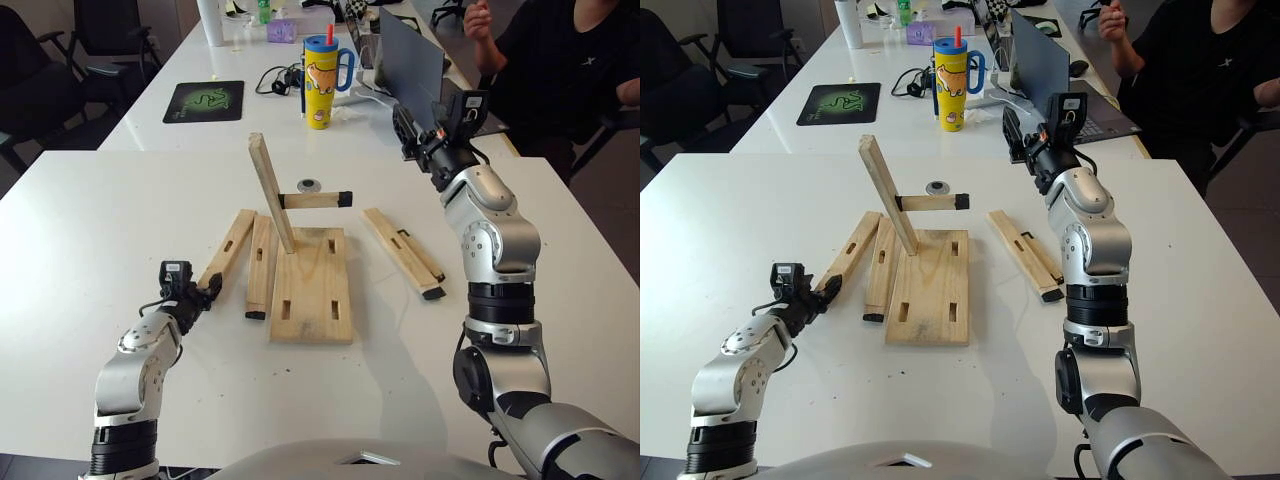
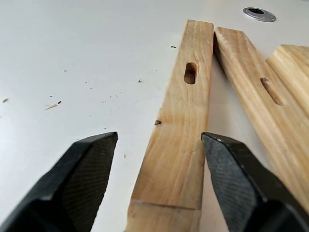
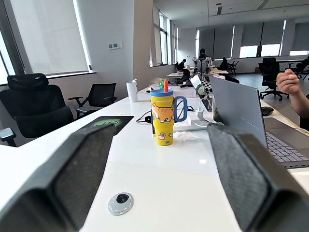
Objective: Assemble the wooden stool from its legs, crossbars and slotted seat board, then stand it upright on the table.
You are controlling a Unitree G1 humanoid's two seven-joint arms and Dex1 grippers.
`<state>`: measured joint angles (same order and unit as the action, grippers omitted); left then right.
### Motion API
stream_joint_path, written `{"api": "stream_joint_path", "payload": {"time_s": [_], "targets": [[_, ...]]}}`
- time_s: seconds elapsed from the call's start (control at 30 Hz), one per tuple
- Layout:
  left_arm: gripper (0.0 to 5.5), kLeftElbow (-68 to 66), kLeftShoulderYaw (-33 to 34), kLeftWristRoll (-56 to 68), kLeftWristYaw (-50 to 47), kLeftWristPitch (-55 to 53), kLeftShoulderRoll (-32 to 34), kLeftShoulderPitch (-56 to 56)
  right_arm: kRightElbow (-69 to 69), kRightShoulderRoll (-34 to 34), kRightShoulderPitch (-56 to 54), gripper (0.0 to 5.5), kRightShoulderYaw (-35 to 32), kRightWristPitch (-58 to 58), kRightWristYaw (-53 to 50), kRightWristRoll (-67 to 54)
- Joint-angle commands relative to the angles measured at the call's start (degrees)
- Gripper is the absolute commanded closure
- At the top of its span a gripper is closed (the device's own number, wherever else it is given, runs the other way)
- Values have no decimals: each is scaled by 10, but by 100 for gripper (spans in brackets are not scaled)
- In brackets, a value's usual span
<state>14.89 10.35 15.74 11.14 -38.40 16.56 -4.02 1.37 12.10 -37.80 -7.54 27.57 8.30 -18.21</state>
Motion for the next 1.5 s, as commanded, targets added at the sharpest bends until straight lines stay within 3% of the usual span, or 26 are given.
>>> {"api": "stream_joint_path", "payload": {"time_s": [0.03,0.4,0.73,0.97,1.07,1.33,1.5], "targets": [[228,-1,-3,9,21,0,10,22,6,4,-3,195,0,-4,5,9],[228,-87,-37,-22,90,19,77,60,7,-2,-4,195,0,0,5,8],[228,-106,-51,-32,125,25,96,72,6,-5,1,195,2,4,4,8],[332,-119,-59,-46,132,18,107,68,10,-4,0,195,1,5,5,7],[344,-118,-61,-47,133,15,104,61,12,-3,-2,195,1,5,7,7],[344,-90,-5,-26,104,89,74,82,13,-2,-7,195,-2,9,9,3],[344,-44,51,11,86,156,53,107,16,-17,-51,195,-63,77,7,-89]]}}
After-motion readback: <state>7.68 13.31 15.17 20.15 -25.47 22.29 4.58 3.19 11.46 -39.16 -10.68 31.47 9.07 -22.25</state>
